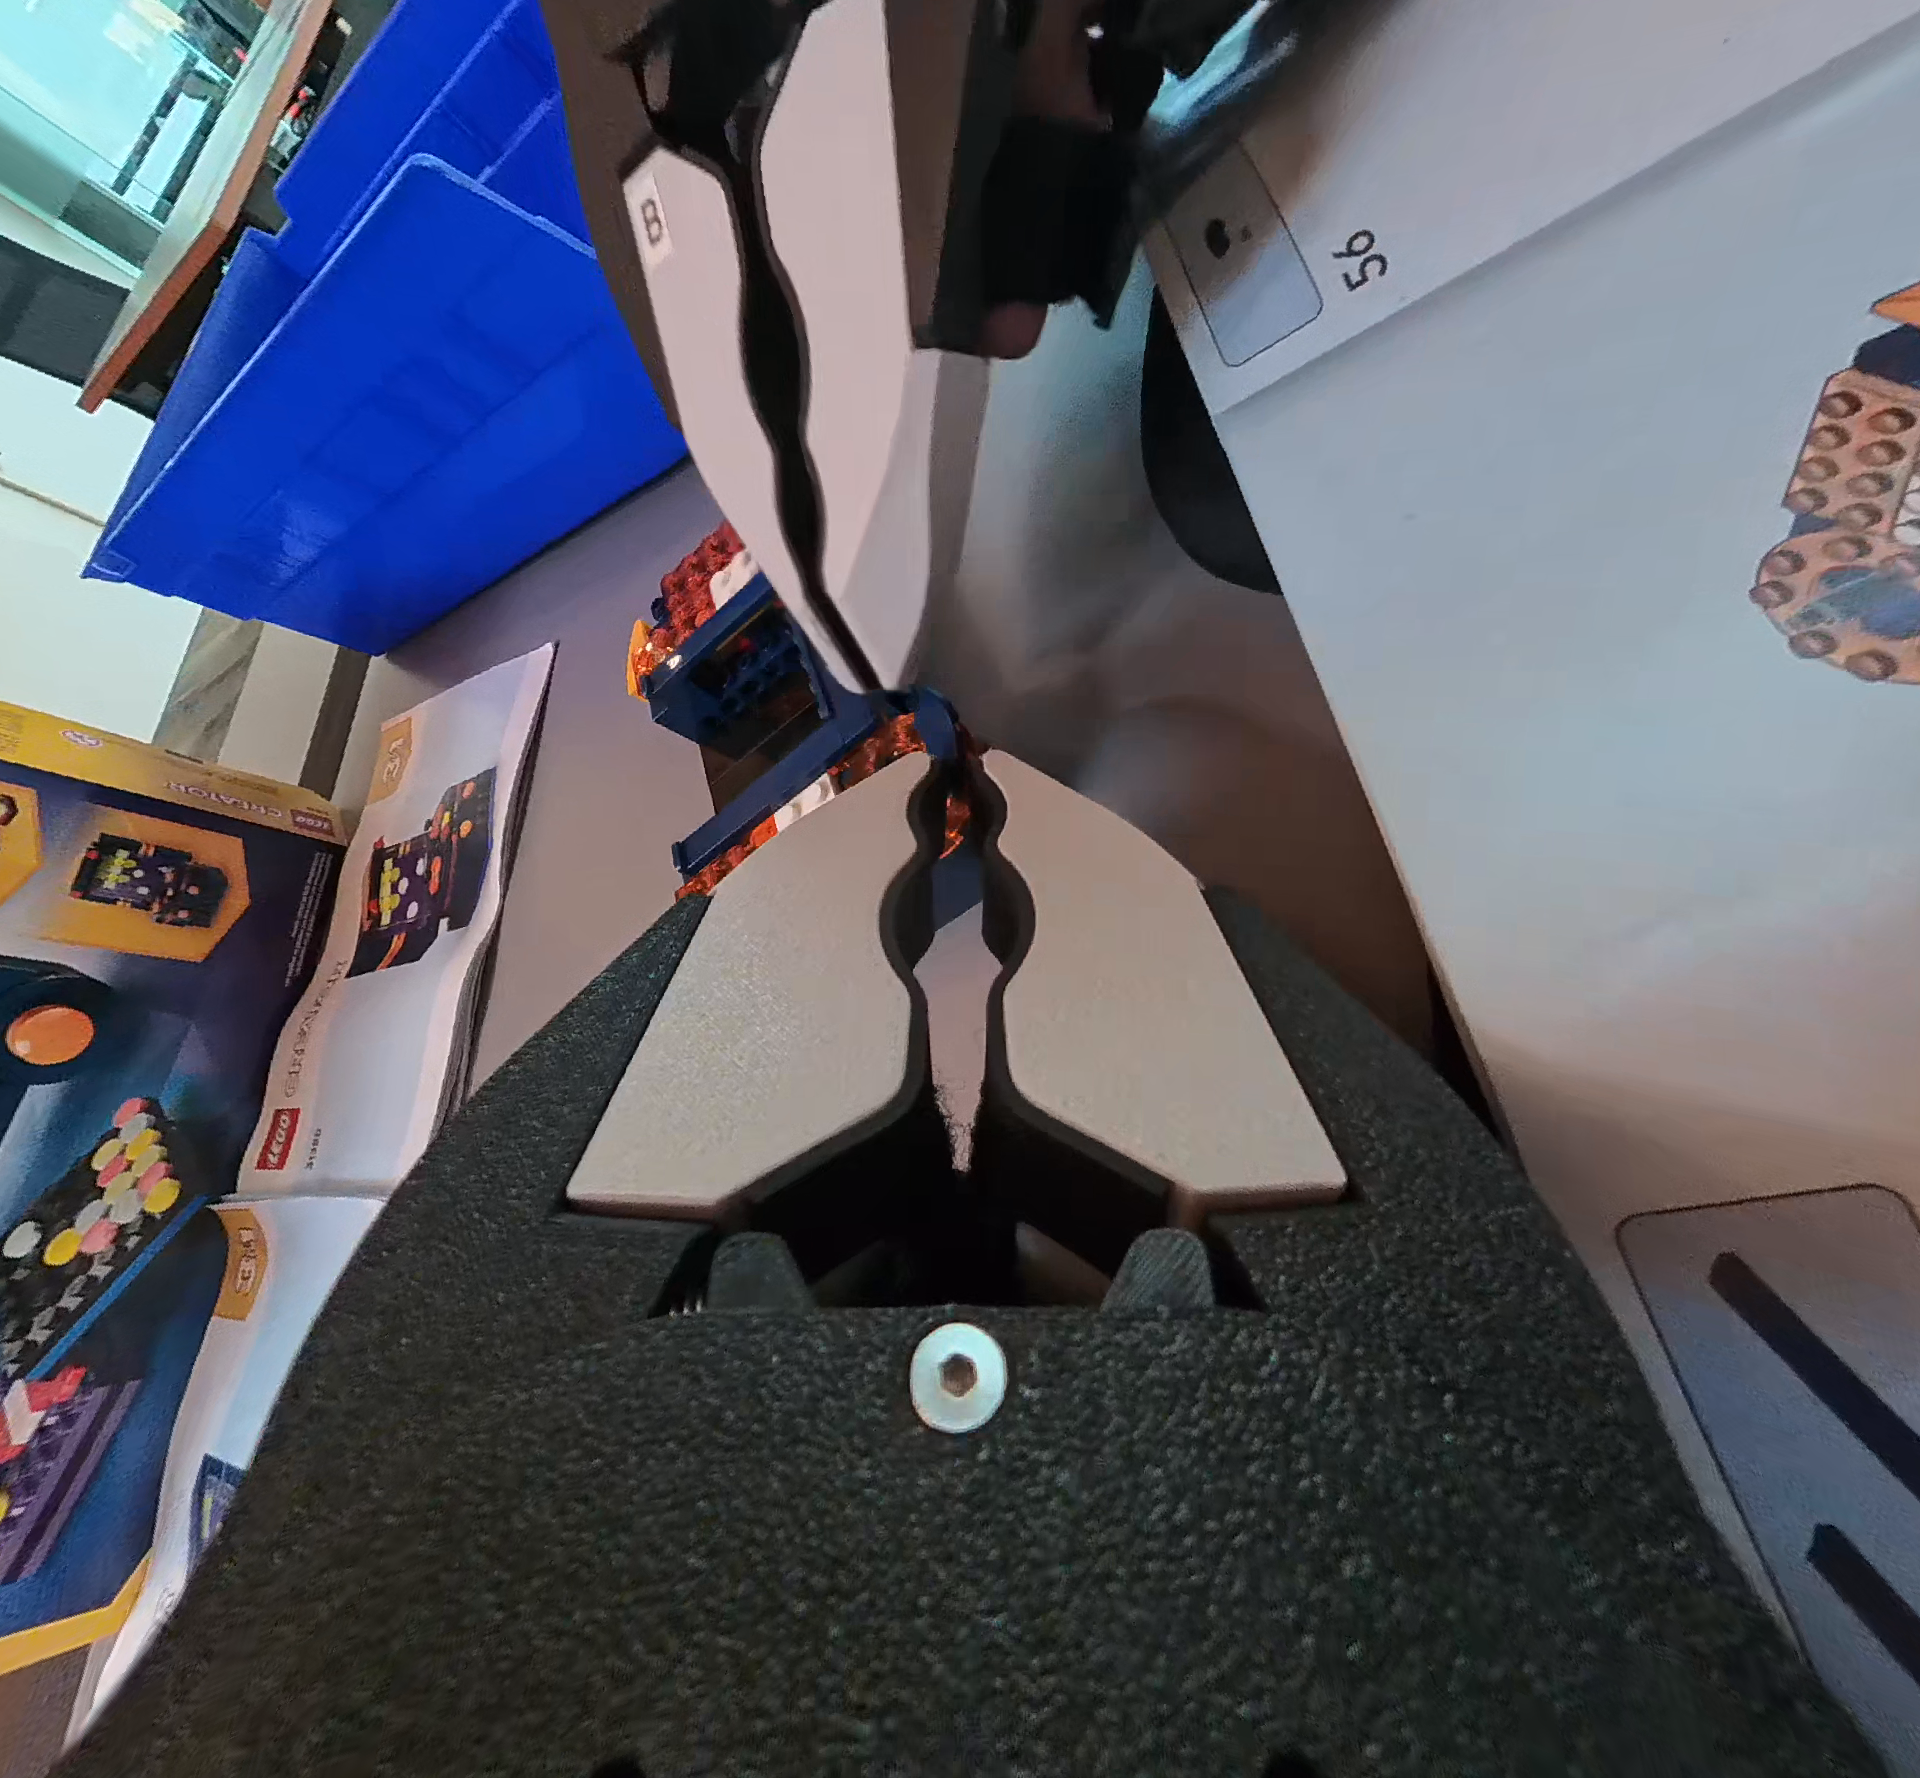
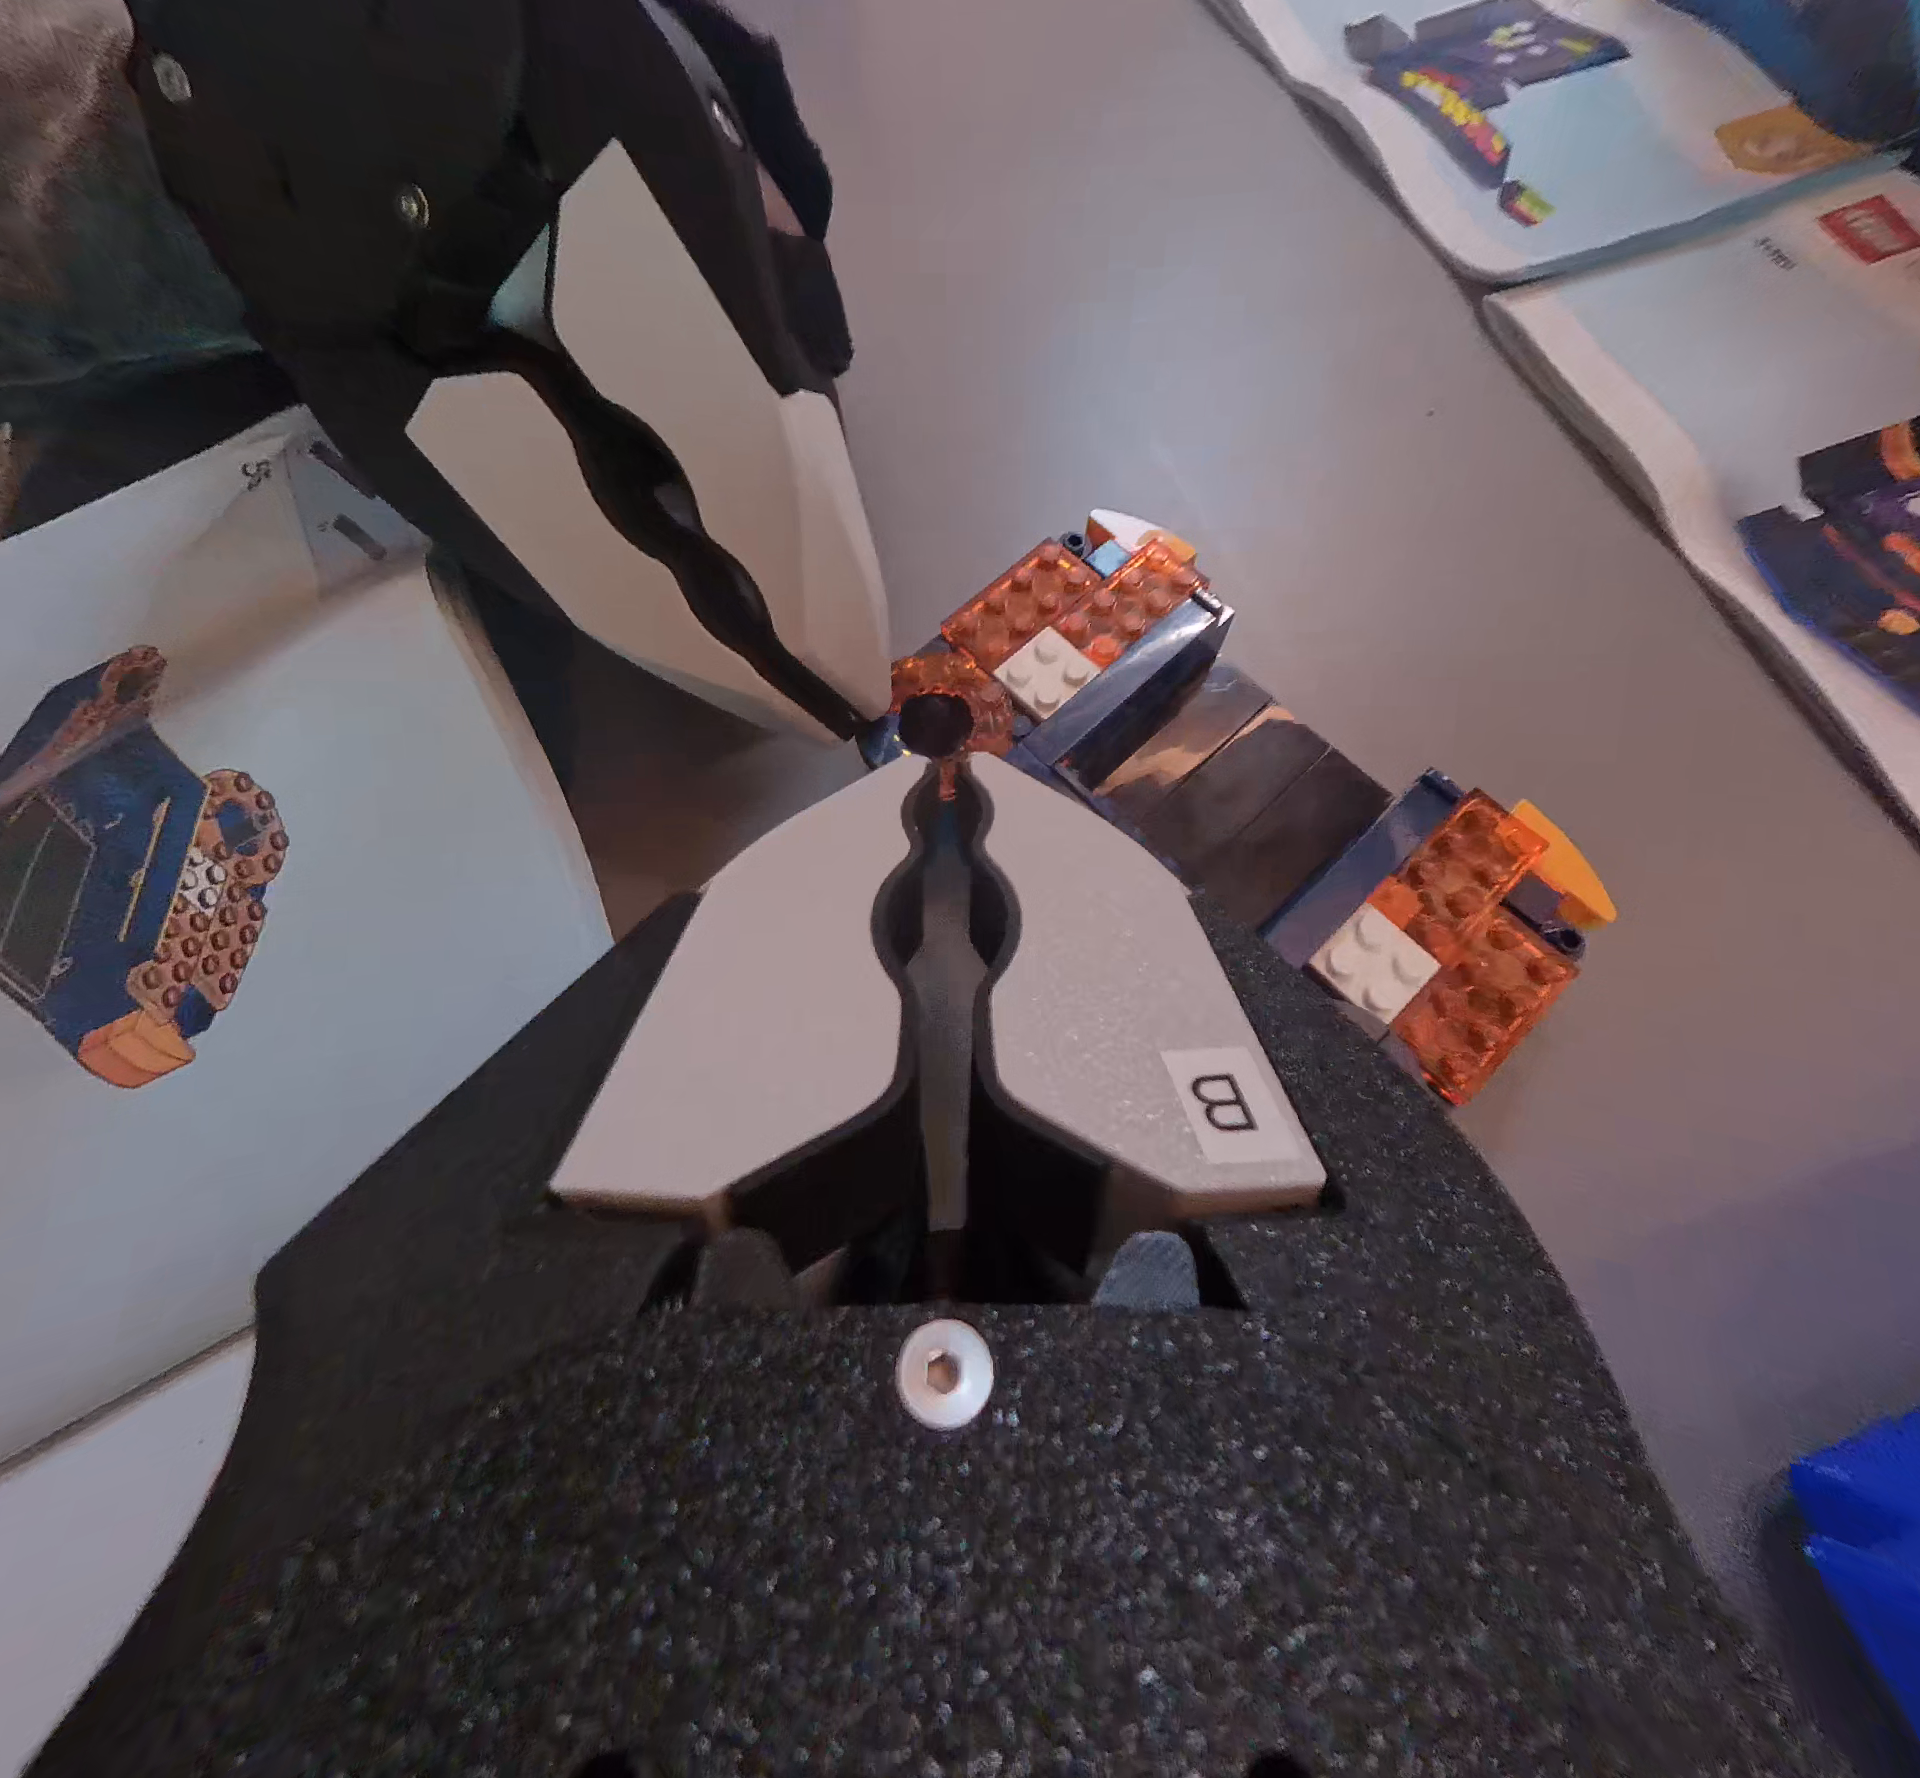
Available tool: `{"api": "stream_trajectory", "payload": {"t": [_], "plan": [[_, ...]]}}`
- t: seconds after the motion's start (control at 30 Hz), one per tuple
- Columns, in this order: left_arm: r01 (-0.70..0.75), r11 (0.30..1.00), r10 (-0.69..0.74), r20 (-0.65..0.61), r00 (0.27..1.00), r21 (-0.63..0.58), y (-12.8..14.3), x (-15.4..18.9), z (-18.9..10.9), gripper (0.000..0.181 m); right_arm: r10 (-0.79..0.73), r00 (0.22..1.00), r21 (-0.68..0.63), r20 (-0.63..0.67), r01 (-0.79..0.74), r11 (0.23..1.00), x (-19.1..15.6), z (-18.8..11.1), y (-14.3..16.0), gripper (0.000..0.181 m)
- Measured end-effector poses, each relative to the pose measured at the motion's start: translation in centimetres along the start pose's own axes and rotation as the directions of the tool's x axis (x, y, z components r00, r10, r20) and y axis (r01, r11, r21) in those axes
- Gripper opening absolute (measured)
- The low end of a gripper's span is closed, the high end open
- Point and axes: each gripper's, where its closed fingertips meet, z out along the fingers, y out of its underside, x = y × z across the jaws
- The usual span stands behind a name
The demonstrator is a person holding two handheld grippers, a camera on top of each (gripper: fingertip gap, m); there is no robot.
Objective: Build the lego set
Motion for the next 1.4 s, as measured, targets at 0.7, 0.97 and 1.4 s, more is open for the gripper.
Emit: {"api": "stream_trajectory", "payload": {"t": [0.7,0.97,1.4], "plan": [[0.037,0.998,-0.037,-0.005,0.999,-0.058,0.0,-0.2,0.1,0.004,-0.089,0.996,-0.054,-0.026,0.087,0.995,0.0,0.4,0.7,0.003],[0.032,0.997,-0.033,-0.018,0.999,-0.065,0.0,-0.1,0.1,0.005,-0.1,0.994,-0.055,-0.038,0.098,0.994,0.1,0.6,0.8,0.002],[0.049,0.99,-0.055,-0.041,0.998,-0.13,0.1,-0.1,0.0,0.004,-0.093,0.995,0.016,-0.019,0.094,0.995,-0.4,0.4,-0.2,0.0]]}}
